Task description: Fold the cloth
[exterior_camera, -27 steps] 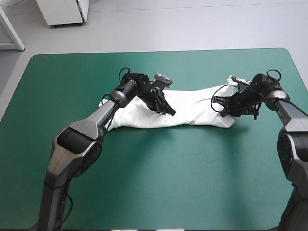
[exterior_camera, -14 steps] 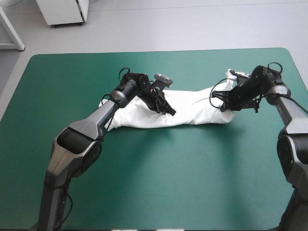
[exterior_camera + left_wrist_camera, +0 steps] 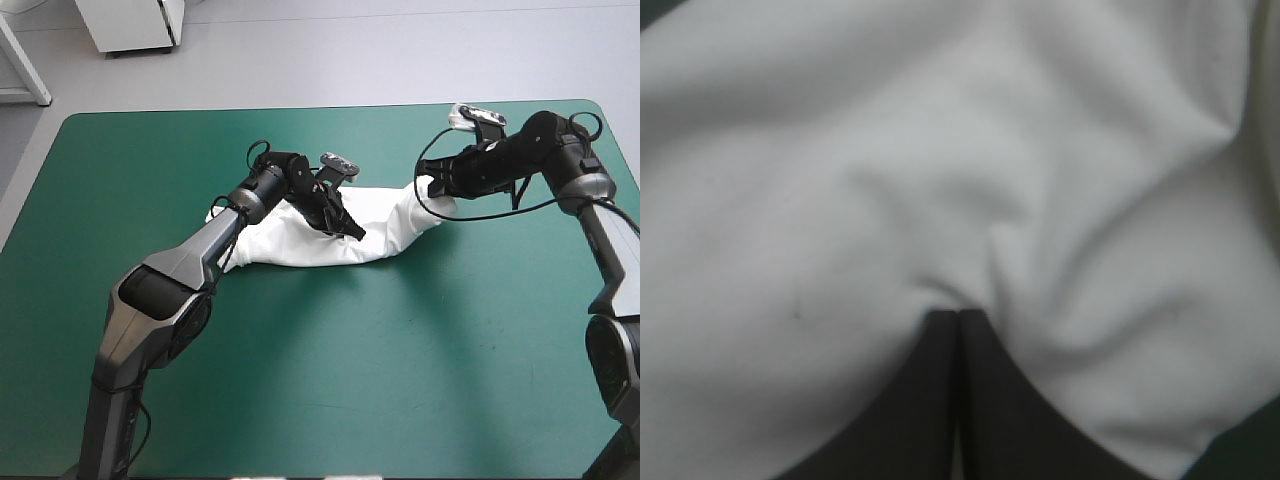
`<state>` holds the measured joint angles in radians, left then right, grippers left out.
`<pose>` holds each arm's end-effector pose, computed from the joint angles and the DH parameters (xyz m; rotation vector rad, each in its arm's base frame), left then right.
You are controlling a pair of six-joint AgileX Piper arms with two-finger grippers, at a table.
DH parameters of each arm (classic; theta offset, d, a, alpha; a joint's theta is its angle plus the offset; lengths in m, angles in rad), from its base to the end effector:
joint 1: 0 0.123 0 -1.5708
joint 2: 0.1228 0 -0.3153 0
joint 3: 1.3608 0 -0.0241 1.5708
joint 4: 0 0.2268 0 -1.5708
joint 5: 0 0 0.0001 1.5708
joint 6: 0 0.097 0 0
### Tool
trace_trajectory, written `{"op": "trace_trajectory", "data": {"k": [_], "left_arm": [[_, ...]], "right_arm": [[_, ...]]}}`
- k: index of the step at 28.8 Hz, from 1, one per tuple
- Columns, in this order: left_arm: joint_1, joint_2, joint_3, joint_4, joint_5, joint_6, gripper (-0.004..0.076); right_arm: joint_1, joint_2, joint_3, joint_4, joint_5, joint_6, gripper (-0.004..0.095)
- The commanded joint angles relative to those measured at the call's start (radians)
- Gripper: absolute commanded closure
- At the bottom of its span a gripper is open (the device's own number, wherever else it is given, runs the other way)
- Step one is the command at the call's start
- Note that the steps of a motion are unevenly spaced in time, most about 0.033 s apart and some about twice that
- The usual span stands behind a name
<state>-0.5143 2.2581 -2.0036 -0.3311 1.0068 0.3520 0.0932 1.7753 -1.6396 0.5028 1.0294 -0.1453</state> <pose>0.4171 -0.2663 0.2413 0.9951 2.5483 -0.4777 0.3700 0.0748 0.3594 -0.1092 2.5728 0.6335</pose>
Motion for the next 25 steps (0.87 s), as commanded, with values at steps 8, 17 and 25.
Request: {"op": "trace_trajectory", "data": {"k": [8, 17, 25], "left_arm": [[-0.003, -0.038, -0.014, -0.020, -0.026, -0.007, 0.0733], [0.001, -0.048, -0.014, -0.013, -0.029, -0.070, 0.0733], [0.074, -0.270, -0.014, 0.196, 0.118, -0.146, 0.0733]], "right_arm": [[0.100, -0.060, -0.235, 0.088, -0.061, -0.053, 0.0925], [0.109, -0.058, -0.254, 0.128, -0.057, -0.053, 0.0925], [0.109, -0.058, -0.254, 0.128, -0.053, -0.063, 0.0925]]}}
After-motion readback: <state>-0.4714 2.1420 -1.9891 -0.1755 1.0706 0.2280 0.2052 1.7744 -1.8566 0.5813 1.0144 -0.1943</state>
